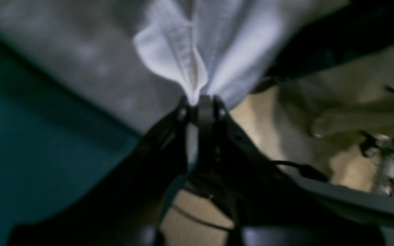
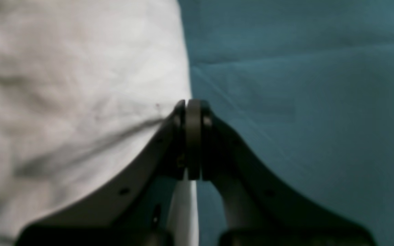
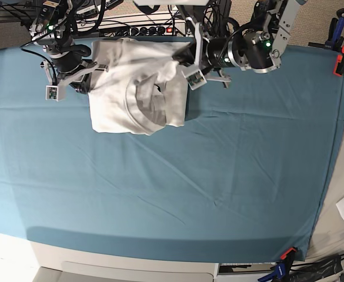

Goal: Fold the T-shirt properly

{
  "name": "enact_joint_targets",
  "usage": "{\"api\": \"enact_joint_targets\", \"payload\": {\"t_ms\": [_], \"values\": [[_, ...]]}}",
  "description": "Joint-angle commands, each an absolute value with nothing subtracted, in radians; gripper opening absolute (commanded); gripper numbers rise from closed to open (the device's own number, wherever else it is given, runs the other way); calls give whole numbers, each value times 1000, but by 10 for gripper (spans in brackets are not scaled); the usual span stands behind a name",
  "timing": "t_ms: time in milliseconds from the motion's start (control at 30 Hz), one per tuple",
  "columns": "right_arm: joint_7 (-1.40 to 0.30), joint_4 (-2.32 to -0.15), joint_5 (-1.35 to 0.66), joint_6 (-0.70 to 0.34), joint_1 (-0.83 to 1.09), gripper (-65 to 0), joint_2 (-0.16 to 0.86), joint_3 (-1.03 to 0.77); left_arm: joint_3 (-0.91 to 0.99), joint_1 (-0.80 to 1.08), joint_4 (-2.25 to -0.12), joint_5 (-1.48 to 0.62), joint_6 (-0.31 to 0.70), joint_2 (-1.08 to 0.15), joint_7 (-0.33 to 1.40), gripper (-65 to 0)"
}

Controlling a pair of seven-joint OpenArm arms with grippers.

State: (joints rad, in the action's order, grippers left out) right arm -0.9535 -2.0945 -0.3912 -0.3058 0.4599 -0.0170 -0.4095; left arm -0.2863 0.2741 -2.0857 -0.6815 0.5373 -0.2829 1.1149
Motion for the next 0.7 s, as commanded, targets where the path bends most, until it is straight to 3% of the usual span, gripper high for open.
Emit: {"api": "enact_joint_targets", "payload": {"t_ms": [0, 300, 433, 600, 667], "values": [[-933, -2112, -400, -305, 457, -650, -12, -411, -285, 279, -2106, -725, 556, -283, 1109, -650], [-925, -2112, -284, -263, 457, -650, -12, -307, -285, 288, -2106, -748, 576, -283, 1111, -650], [-910, -2107, -185, -204, 457, -650, -11, -247, -285, 288, -2106, -678, 535, -283, 1099, -650], [-897, -2055, -167, -200, 451, -650, -11, -243, -285, 288, -2106, -665, 536, -283, 1085, -646], [-898, -2053, -167, -200, 449, -650, -11, -243, -285, 288, -2106, -664, 536, -283, 1076, -558]]}}
